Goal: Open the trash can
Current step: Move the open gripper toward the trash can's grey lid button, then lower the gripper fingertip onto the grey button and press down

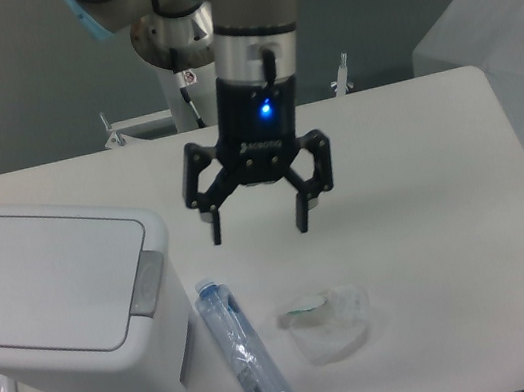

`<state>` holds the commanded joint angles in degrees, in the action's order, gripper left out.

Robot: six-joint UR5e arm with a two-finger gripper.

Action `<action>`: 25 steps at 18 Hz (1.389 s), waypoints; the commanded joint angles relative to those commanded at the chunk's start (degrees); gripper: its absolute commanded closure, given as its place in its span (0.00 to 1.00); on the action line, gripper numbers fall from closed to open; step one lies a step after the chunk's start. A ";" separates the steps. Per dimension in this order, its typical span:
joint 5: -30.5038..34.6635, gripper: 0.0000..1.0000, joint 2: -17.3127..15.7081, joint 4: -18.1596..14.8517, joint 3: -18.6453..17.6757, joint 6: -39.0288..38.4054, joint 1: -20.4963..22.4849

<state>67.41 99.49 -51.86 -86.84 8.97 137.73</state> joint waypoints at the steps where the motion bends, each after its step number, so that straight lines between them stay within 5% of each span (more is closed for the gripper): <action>1: 0.00 0.00 0.09 0.00 0.09 -0.62 -0.18; 25: 0.18 0.00 2.64 0.97 -0.44 -0.98 -3.78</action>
<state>67.59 102.13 -50.89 -87.28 8.00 133.95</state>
